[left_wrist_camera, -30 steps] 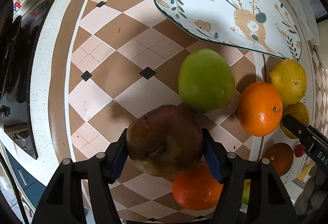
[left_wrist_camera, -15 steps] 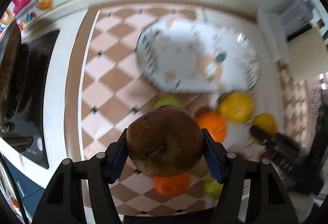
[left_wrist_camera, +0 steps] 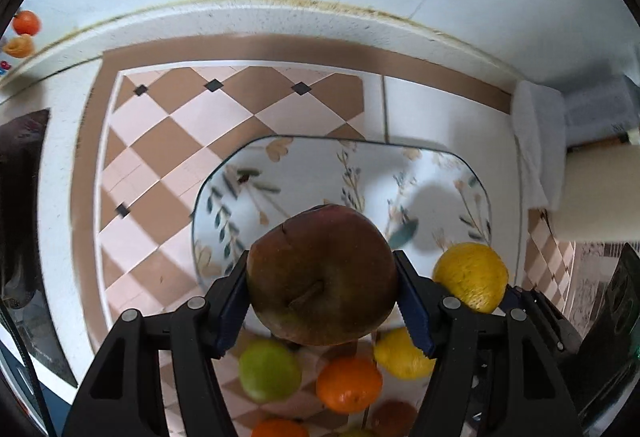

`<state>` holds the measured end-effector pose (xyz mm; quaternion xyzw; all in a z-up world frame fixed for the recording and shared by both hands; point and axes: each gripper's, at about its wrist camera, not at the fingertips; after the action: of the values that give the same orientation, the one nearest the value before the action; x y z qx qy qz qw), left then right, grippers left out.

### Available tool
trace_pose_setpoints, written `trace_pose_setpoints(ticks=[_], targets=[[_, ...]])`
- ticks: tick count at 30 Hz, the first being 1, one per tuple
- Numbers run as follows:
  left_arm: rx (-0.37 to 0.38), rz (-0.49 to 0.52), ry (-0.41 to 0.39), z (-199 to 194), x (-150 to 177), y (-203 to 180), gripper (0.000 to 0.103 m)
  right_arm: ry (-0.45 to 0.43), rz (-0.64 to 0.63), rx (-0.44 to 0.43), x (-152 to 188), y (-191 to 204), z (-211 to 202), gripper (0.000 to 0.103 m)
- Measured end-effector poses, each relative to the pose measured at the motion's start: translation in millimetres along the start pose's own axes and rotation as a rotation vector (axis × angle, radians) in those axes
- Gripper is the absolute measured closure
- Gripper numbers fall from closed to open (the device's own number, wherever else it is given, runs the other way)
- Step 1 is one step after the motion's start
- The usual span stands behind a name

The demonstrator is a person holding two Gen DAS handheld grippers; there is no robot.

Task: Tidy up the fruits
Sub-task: 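Carry the brown apple and lemon onto the floral plate and open both grippers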

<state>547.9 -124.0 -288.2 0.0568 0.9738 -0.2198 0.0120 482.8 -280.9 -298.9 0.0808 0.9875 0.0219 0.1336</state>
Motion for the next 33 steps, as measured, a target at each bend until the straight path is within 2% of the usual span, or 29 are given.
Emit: trace_pose_setpoints(ticks=[4,8,21,25,30,31,32,33], targets=[[0.013,-0.046,0.019,15,-20,10,0.039,0.047,-0.041,0.024,-17,7,31,0.043],[0.029,-0.080,0.018,22,-32,20,0.039,0.063,-0.053,0.010,-26,6,43,0.043],[0.041,-0.164,0.057,37,-42,36,0.039,0.112,-0.073,-0.014,-50,11,70,0.043],[0.014,-0.163,0.066,44,-45,35,0.039,0.128,-0.050,-0.046,-52,12,72,0.033],[-0.006,-0.158,0.060,46,-44,32,0.039,0.126,-0.052,-0.006,-52,11,64,0.026],[-0.011,-0.159,0.050,45,-42,32,0.036,0.132,-0.052,0.014,-51,11,63,0.026],[-0.011,-0.151,0.037,44,-40,32,0.027,0.138,-0.054,0.034,-49,10,62,0.026],[-0.014,-0.144,0.029,42,-38,30,0.023,0.142,-0.055,0.045,-47,9,61,0.025]])
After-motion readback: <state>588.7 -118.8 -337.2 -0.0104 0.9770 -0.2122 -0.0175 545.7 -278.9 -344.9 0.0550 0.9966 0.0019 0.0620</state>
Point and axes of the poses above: each gripper's, at about its wrist camera, not at the fingertips, and z roughly the way its jaws point, y to its left, x to its underside, and after that the axes turned 14 degrees about x, right-handed
